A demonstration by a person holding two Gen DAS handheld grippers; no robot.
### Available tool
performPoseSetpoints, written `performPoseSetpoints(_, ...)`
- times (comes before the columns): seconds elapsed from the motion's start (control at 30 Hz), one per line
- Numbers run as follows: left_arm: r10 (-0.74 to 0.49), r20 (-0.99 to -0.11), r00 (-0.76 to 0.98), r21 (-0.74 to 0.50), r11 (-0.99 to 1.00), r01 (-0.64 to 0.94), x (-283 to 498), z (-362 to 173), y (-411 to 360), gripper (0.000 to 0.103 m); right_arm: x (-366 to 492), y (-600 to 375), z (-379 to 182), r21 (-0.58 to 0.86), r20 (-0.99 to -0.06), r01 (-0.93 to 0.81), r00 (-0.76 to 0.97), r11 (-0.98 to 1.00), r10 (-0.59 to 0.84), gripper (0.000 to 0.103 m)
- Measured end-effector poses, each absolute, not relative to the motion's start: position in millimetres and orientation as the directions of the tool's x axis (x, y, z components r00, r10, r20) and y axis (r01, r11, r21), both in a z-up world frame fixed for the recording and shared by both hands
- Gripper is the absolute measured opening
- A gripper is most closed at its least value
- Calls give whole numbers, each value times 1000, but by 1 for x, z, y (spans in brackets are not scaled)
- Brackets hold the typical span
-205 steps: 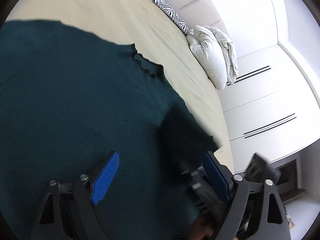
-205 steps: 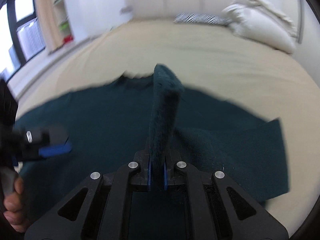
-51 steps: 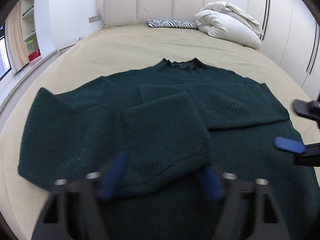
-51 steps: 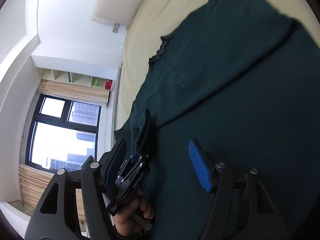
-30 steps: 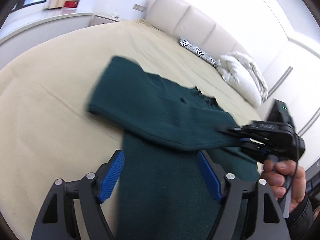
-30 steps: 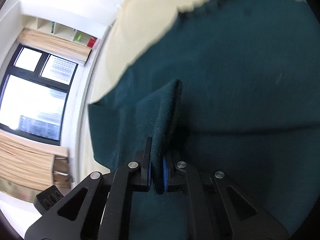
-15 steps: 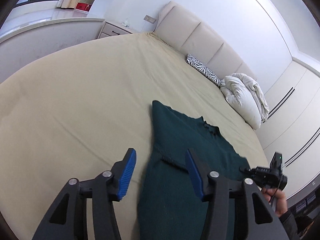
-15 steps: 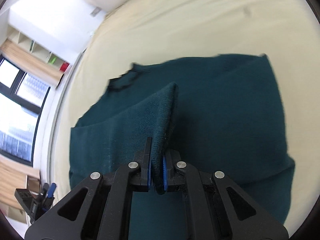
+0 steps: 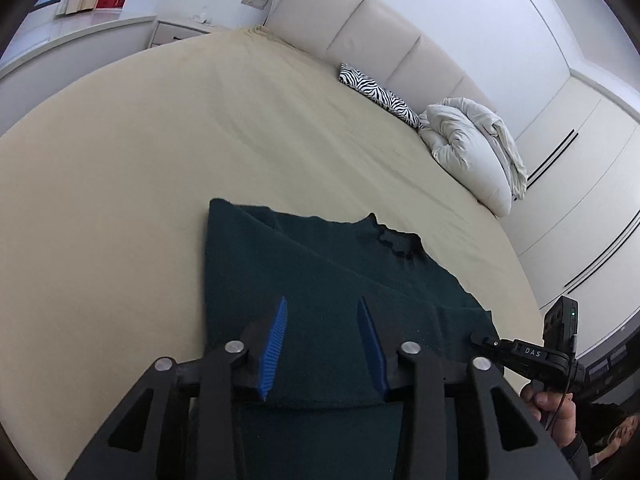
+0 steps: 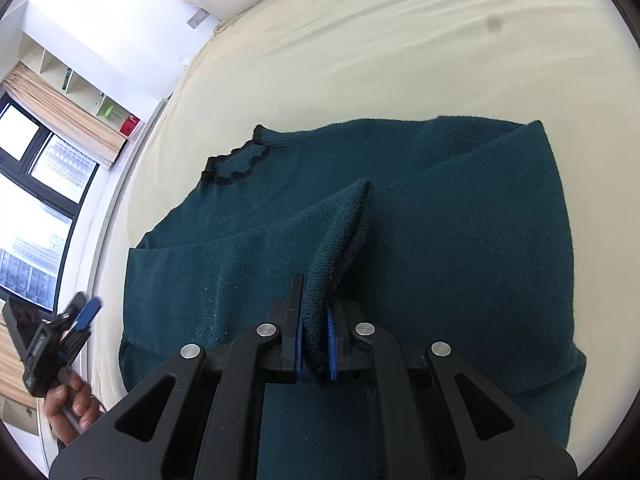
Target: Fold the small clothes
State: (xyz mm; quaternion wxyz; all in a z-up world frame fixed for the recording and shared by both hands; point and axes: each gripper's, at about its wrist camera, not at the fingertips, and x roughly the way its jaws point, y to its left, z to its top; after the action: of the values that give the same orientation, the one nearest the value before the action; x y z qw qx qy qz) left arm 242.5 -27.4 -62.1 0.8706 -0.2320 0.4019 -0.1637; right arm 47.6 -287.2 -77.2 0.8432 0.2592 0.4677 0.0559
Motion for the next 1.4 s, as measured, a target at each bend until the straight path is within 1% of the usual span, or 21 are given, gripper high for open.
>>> performPoseSetpoints(0.03, -466, -598, 652, -550, 830, 89, 229, -62, -21, 35, 50, -285, -77, 496, -753, 140, 560, 857, 344, 8)
performPoseSetpoints(0.07, -444, -594, 671, -537, 840, 80, 217, -60, -16, 35, 51, -283, -75, 499, -747, 127, 564, 857, 351, 9)
performPoseSetpoints(0.13, -401, -603, 690, -485, 871, 81, 188, -60, -14, 35, 54, -281, -73, 498, -744, 108, 563, 860, 360, 10)
performPoseSetpoints(0.2, -399, -632, 664, -445, 889, 110, 162, -70, -19, 36, 56, -281, -71, 507, -738, 97, 562, 857, 373, 10)
performPoseSetpoints(0.23, -424, -656, 624, -457, 882, 118, 156, -80, -23, 36, 54, -282, -70, 519, -731, 94, 565, 850, 383, 10)
performPoseSetpoints(0.33, -473, -675, 567, -527, 846, 78, 157, -103, -25, 36, 54, -282, -68, 565, -701, 98, 580, 819, 415, 10)
performPoseSetpoints(0.37, -493, -666, 560, -560, 826, 61, 162, -107, -25, 40, 53, -281, -68, 576, -694, 99, 584, 812, 421, 10)
performPoseSetpoints(0.4, -509, -654, 560, -586, 809, 50, 166, -109, -23, 48, 52, -280, -67, 584, -689, 98, 585, 806, 428, 10)
performPoseSetpoints(0.43, -519, -639, 568, -617, 787, 25, 172, -111, -20, 50, 51, -279, -66, 587, -686, 95, 586, 804, 432, 10)
performPoseSetpoints(0.53, -507, -619, 600, -661, 749, -49, 189, -118, -8, 51, 49, -281, -65, 591, -682, 99, 591, 801, 431, 10)
performPoseSetpoints(0.6, -488, -623, 612, -649, 759, -55, 198, -120, -7, 50, 47, -285, -66, 613, -670, 110, 598, 783, 441, 10)
performPoseSetpoints(0.67, -482, -613, 626, -658, 751, -66, 205, -124, -5, 48, 47, -287, -69, 631, -657, 116, 605, 767, 449, 10)
performPoseSetpoints(0.73, -471, -597, 649, -674, 734, -87, 207, -125, 4, 43, 45, -288, -71, 637, -653, 121, 609, 762, 449, 10)
performPoseSetpoints(0.8, -460, -595, 659, -680, 725, -108, 210, -129, 10, 27, 43, -289, -74, 643, -652, 127, 608, 755, 453, 10)
performPoseSetpoints(0.87, -443, -602, 664, -672, 731, -120, 207, -135, 13, 19, 42, -288, -76, 641, -655, 132, 608, 756, 449, 10)
performPoseSetpoints(0.9, -433, -603, 670, -665, 736, -124, 205, -135, 13, 16, 42, -288, -76, 642, -653, 134, 610, 754, 448, 10)
performPoseSetpoints(1.0, -391, -606, 693, -649, 746, -146, 197, -136, 14, 15, 45, -284, -77, 650, -648, 133, 611, 748, 455, 10)
performPoseSetpoints(1.1, -356, -605, 712, -634, 757, -159, 190, -137, 15, 14, 48, -277, -80, 630, -668, 137, 598, 765, 443, 10)
performPoseSetpoints(1.33, -358, -618, 700, -619, 770, -153, 186, -136, 15, 14, 51, -284, -104, 597, -730, 223, 549, 770, 407, 10)
performPoseSetpoints(1.37, -362, -623, 693, -615, 774, -149, 184, -134, 13, 16, 51, -287, -108, 614, -721, 229, 552, 755, 418, 10)
performPoseSetpoints(1.4, -365, -631, 685, -609, 780, -145, 182, -131, 11, 22, 52, -288, -111, 622, -716, 233, 556, 748, 423, 10)
